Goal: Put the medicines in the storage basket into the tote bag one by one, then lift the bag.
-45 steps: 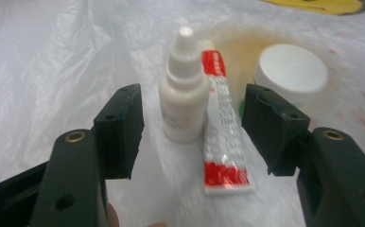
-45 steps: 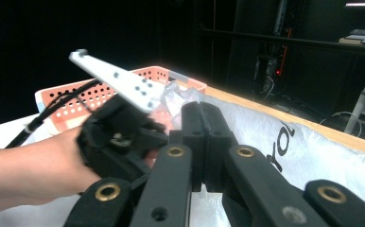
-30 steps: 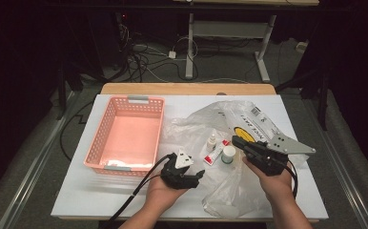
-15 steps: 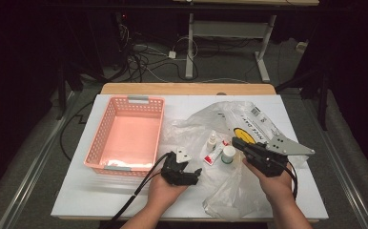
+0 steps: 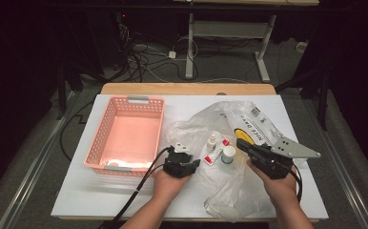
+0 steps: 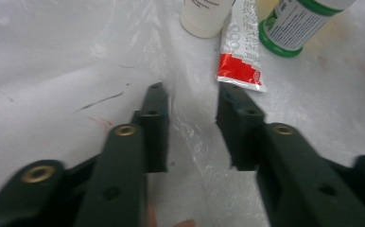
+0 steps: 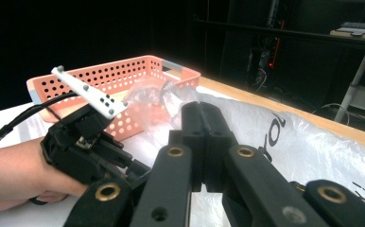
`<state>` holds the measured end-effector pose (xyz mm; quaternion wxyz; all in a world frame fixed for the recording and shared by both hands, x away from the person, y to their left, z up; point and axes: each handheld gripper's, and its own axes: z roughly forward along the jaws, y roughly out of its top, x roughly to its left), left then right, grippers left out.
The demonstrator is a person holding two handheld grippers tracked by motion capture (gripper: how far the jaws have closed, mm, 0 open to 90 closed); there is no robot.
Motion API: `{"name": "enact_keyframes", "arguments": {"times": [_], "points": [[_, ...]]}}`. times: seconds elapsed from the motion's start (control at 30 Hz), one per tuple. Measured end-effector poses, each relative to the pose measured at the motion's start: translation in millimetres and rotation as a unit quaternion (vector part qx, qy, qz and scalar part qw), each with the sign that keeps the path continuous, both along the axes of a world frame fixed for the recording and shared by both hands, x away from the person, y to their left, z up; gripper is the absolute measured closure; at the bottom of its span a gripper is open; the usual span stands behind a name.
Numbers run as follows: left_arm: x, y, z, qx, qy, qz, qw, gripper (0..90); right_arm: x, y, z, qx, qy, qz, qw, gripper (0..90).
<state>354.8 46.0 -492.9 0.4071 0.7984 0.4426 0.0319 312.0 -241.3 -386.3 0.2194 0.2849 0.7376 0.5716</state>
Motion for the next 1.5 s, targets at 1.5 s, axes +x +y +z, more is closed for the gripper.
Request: {"name": "enact_keyframes", "arguments": {"times": [1.5], "points": [[-39.8,-4.0,24.9,-0.02,-0.192,-0.046,0.9802,88.3,-1.3,5.1,-10.2,0.006,-0.018,-0.026,0.9995,90.0]]}}
